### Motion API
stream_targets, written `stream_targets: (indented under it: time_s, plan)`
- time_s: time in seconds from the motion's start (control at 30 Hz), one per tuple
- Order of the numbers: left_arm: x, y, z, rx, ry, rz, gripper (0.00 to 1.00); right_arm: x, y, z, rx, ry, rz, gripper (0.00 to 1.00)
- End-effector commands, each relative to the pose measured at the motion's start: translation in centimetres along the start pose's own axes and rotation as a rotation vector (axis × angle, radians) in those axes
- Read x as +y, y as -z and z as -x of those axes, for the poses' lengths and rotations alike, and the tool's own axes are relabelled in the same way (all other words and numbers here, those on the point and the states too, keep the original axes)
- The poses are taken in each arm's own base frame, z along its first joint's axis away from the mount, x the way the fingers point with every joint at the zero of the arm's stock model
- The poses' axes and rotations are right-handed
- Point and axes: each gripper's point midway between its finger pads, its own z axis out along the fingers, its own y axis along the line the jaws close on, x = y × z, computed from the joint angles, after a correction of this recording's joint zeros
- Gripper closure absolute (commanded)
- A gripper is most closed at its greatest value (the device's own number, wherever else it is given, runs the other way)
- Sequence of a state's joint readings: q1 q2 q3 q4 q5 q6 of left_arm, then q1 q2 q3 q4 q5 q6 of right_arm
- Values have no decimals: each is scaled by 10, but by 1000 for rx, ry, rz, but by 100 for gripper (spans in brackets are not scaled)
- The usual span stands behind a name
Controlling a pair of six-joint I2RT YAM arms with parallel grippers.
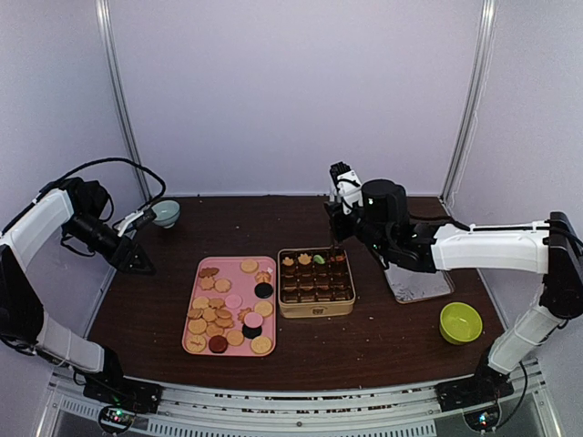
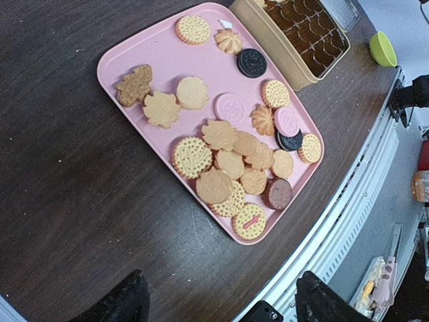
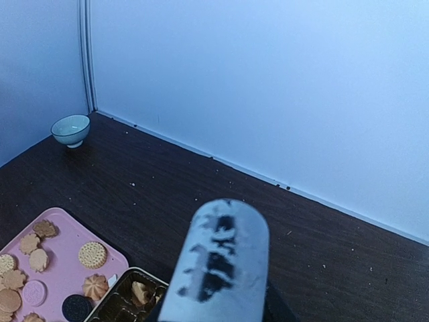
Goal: Pack the cookies
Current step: Adjust the fake cookies in the empty pocket of the box.
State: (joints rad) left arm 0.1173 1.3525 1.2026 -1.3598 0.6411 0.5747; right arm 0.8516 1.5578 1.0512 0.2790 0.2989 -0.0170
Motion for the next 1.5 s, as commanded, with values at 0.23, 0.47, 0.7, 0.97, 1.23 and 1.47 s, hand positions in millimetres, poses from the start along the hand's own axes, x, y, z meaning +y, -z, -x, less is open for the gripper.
stream_targets:
  time_s: [0.23, 0.47, 0.7, 0.97, 1.23, 1.47]
  plan:
    - [0, 4, 6, -20, -16, -4, 23, 0, -4, 40, -72, 11, -8, 70]
    - [0, 3, 5, -18, -20, -7, 23, 4, -1, 38, -73, -12, 16, 71]
    - [0, 4, 5, -18, -22, -5, 23, -4, -7, 20, -43, -9, -29, 73]
    - [0, 4, 4, -17, -23, 2, 23, -3, -20, -1, -1, -5, -29, 77]
    - [0, 3, 4, -14, -20, -2, 23, -5, -16, 5, -9, 1, -28, 78]
    - [1, 3, 3, -10, -20, 1, 23, 39, 11, 52, -106, 25, 61, 78]
